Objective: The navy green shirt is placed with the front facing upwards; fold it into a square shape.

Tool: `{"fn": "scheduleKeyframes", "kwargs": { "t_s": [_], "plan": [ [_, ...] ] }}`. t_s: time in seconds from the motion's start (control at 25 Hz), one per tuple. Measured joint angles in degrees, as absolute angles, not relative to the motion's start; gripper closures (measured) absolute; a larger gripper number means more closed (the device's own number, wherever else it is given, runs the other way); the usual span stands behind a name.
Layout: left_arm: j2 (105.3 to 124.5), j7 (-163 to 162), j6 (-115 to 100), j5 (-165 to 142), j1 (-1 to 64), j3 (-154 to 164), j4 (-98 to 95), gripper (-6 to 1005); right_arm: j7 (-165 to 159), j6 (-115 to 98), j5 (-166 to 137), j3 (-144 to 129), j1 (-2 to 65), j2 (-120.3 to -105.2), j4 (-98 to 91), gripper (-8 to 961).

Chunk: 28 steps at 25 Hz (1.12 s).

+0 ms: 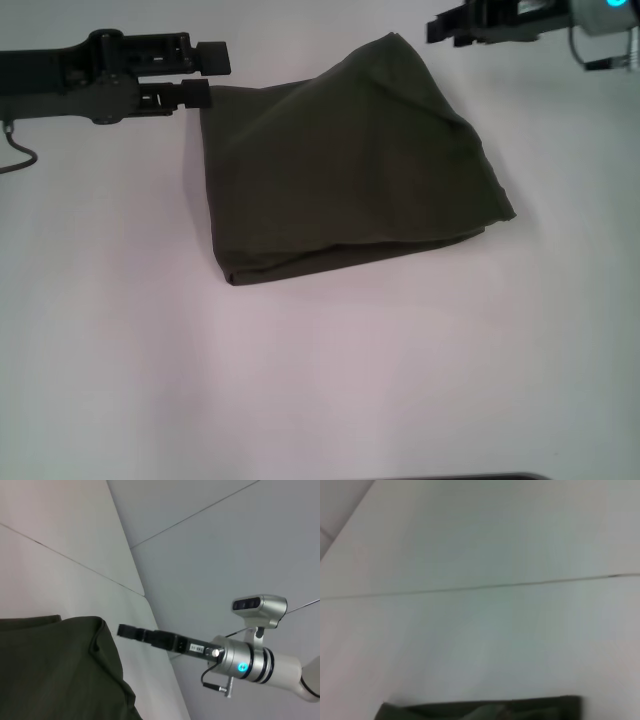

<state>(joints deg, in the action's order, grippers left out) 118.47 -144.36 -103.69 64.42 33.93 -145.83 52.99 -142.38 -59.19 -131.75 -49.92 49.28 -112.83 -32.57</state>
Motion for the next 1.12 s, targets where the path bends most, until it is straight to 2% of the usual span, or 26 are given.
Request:
{"fn": "scheduleKeyframes", "kwargs": {
  "t_s": [0.16, 0.24, 0.4, 0.6, 0.92, 1.12],
  "plan": [
    [118.47, -144.45, -103.71, 64.42, 33.88, -145.99, 52.99, 296, -144.56, -64.24, -131.21, -49.63, 49.01, -110.22, -33.25, 507],
    [118.45, -144.49, -103.71, 64.42, 33.83, -146.18, 52.99, 296, -145.04, -68.14, -131.08, -49.61, 48.97, -109.88, -33.99, 509],
    [118.17, -144.66, -103.7, 64.42, 33.85, -146.35, 53.0, 295, -146.16, -75.86, -131.33, -49.96, 50.18, -110.13, -34.86, 513],
    [117.47, -145.34, -103.64, 64.42, 34.3, -146.6, 53.28, 295, -149.38, -79.54, -131.62, -52.27, 52.93, -111.37, -34.47, 514],
    [117.25, -145.71, -103.9, 64.88, 34.37, -147.76, 53.61, 295, -154.15, -72.99, -138.02, -59.89, 55.69, -115.42, -34.21, 515],
    [117.31, -145.68, -103.95, 64.97, 34.37, -147.61, 53.41, 296, -154.6, -71.09, -141.02, -59.94, 56.79, -116.42, -34.66, 514]
  ]
}}
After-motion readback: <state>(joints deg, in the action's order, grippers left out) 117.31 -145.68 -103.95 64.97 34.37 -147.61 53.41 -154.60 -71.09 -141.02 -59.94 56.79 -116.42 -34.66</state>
